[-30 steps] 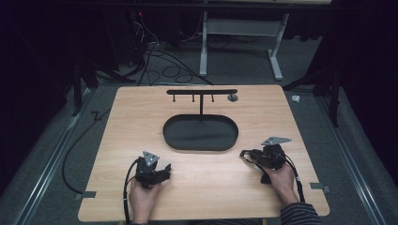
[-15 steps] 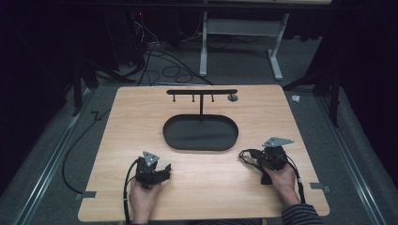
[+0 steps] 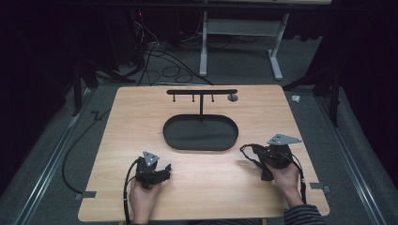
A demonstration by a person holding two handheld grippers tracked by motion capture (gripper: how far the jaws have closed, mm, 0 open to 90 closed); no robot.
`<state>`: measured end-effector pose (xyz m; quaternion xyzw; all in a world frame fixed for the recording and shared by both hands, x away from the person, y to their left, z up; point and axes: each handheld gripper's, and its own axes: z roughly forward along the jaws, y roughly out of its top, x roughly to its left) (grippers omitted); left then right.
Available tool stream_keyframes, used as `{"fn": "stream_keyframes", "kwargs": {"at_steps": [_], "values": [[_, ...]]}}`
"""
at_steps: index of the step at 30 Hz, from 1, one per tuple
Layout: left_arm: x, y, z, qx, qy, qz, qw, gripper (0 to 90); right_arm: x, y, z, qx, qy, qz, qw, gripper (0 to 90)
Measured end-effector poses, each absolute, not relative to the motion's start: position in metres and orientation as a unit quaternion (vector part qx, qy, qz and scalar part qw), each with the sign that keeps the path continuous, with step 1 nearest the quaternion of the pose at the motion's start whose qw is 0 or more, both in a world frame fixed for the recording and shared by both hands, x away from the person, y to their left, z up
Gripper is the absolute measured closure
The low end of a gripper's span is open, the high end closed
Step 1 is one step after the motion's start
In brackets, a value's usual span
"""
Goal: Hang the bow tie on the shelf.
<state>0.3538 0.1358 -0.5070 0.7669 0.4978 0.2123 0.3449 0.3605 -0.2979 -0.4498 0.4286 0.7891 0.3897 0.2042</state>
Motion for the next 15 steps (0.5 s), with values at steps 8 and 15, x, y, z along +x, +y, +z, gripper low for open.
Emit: {"fn": "stream_keyframes", "kwargs": {"at_steps": [8,15], "values": [[0.354,0.136,-0.507,0.767,0.498,0.213,0.345,26.8,0.356,-0.297,-0.434,0.418,0.784,0.406,0.214,83.1],[0.354,0.136,-0.507,0.767,0.498,0.213,0.346,26.9,0.359,-0.295,-0.429,0.417,0.782,0.408,0.221,83.1]]}}
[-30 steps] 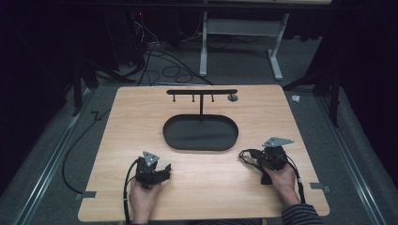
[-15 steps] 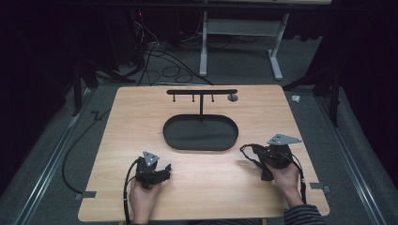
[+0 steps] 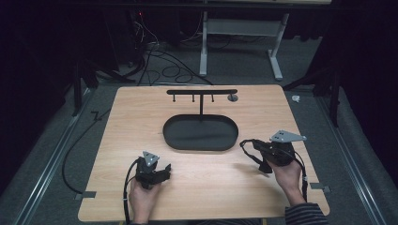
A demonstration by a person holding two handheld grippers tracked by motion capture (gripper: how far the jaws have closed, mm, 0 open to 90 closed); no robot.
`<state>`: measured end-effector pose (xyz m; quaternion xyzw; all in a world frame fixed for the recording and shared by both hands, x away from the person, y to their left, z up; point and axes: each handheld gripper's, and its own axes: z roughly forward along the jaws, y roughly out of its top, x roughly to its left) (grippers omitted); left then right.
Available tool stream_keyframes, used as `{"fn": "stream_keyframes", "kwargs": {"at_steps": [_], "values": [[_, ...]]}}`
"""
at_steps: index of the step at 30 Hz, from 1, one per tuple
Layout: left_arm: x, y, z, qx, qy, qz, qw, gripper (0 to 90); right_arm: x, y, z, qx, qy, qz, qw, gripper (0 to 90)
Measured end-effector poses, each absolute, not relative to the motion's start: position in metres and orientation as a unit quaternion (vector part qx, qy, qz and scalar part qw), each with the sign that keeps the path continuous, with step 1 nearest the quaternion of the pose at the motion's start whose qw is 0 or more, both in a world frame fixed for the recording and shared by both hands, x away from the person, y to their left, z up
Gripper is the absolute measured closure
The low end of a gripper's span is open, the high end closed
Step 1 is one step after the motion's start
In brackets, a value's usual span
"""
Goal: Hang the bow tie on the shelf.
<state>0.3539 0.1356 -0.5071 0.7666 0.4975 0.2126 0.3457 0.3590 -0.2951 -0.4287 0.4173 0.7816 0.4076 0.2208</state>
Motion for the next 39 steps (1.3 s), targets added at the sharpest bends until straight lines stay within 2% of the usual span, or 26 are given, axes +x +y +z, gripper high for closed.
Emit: {"fn": "stream_keyframes", "kwargs": {"at_steps": [27,39], "values": [[0.354,0.136,-0.507,0.767,0.497,0.213,0.346,26.9,0.397,-0.282,-0.413,0.410,0.767,0.443,0.220,83.1],[0.354,0.136,-0.507,0.767,0.497,0.212,0.346,26.9,0.411,-0.277,-0.391,0.403,0.765,0.446,0.233,83.1]]}}
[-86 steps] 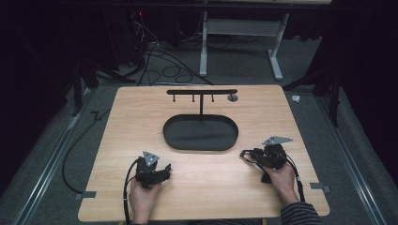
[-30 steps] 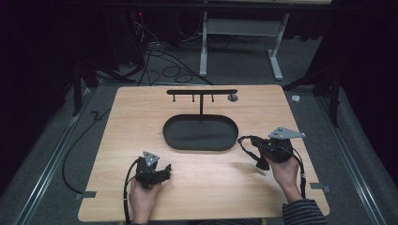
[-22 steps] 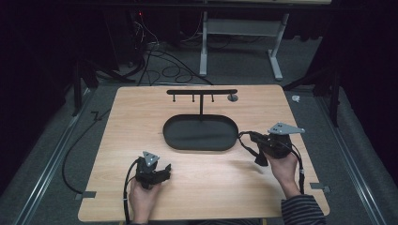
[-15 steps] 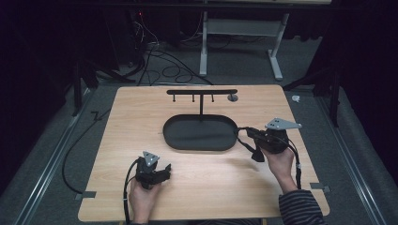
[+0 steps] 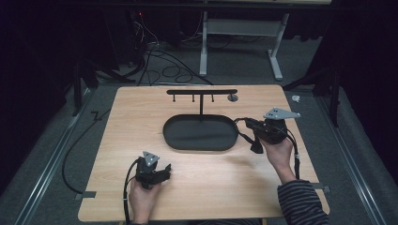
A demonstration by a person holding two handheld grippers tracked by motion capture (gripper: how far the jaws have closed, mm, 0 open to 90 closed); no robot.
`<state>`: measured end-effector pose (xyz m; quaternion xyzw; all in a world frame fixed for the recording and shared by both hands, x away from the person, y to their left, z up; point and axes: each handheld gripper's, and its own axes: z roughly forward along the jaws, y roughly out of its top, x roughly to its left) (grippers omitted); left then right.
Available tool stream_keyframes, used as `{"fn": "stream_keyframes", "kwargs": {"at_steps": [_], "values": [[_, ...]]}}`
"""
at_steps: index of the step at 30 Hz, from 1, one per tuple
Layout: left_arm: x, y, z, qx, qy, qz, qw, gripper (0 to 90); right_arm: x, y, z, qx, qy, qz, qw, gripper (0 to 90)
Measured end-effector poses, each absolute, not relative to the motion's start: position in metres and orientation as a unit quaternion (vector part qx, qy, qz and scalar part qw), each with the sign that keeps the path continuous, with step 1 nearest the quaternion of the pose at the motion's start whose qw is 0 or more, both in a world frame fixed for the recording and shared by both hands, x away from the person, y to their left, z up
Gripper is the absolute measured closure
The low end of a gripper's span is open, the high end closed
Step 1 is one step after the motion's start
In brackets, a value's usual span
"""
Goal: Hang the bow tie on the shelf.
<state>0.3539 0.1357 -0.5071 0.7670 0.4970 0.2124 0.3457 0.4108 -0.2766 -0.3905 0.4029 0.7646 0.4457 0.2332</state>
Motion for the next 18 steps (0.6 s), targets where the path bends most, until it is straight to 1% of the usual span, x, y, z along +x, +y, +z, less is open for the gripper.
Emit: {"fn": "stream_keyframes", "kwargs": {"at_steps": [18], "values": [[0.354,0.136,-0.507,0.768,0.497,0.212,0.345,26.9,0.429,-0.266,-0.368,0.401,0.755,0.460,0.240,83.1]]}}
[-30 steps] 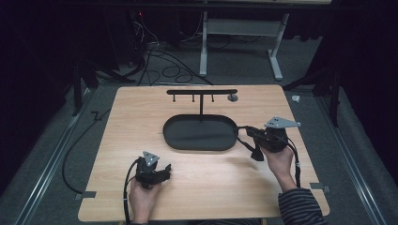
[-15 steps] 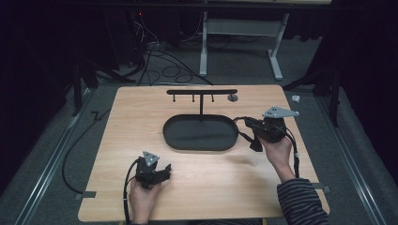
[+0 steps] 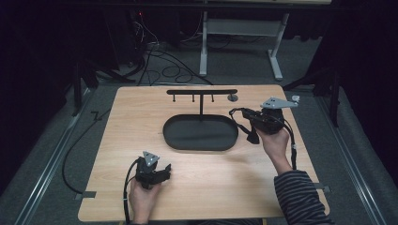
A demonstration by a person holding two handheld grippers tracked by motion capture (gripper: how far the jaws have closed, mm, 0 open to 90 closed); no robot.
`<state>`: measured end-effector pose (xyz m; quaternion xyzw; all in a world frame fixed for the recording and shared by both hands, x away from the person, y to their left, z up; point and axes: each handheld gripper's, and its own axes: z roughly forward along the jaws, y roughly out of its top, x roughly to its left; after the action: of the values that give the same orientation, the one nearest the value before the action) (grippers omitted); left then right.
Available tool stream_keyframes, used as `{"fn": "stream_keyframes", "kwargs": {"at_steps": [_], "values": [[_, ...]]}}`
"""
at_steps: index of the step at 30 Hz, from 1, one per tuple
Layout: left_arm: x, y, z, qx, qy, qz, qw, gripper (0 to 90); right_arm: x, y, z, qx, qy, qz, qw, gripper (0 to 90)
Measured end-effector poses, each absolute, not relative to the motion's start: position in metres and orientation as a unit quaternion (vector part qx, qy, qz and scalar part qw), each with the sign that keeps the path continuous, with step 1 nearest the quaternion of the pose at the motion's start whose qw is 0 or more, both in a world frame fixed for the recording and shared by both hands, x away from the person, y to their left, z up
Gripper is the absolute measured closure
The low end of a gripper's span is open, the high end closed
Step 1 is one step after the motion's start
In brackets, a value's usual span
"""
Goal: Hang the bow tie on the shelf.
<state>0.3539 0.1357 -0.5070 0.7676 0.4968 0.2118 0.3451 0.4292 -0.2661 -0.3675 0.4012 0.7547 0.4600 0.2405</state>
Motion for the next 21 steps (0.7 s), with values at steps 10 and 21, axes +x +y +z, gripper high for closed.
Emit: {"fn": "stream_keyframes", "kwargs": {"at_steps": [10,21], "values": [[0.354,0.136,-0.507,0.767,0.497,0.212,0.346,27.0,0.438,-0.260,-0.357,0.400,0.751,0.465,0.244,83.0],[0.354,0.136,-0.507,0.767,0.497,0.212,0.346,26.9,0.449,-0.255,-0.348,0.401,0.749,0.465,0.248,83.0]]}}
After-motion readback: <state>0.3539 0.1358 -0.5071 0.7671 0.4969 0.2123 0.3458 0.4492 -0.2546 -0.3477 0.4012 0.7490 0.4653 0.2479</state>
